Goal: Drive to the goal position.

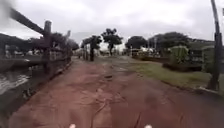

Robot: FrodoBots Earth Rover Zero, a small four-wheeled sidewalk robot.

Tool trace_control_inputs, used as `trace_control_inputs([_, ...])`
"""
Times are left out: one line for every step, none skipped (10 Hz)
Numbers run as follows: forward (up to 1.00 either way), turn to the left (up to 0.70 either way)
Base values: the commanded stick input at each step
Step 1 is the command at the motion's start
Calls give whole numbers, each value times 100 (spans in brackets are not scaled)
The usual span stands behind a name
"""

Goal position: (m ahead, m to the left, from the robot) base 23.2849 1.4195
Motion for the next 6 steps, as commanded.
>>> trace_control_inputs([85, 1])
trace_control_inputs([85, 1])
trace_control_inputs([85, 1])
trace_control_inputs([85, 1])
trace_control_inputs([85, 1])
trace_control_inputs([85, 1])
